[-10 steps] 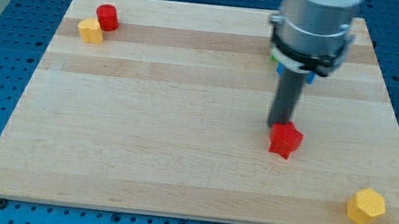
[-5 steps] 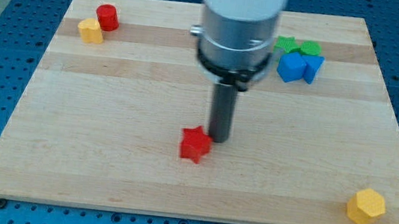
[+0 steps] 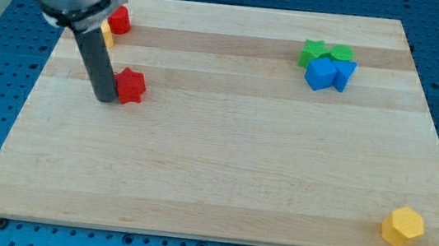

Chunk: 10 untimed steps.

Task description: Push the red star into the red circle and yellow heart

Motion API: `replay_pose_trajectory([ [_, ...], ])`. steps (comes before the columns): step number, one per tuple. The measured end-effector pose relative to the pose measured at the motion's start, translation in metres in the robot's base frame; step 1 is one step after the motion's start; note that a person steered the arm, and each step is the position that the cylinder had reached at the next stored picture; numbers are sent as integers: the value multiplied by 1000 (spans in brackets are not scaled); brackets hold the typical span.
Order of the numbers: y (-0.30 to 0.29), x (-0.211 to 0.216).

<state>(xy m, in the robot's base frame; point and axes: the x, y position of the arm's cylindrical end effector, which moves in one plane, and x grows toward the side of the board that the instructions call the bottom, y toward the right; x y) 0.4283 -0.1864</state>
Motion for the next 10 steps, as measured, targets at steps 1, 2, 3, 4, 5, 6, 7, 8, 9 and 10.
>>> replay_pose_trajectory([
  [1, -32, 30],
  [2, 4, 32],
  [3, 24, 31],
  [4, -2, -42],
  [5, -18, -83],
  [6, -94, -81],
  [7, -102, -55],
  [8, -65, -19],
  [9, -38, -29],
  [10, -16, -54],
])
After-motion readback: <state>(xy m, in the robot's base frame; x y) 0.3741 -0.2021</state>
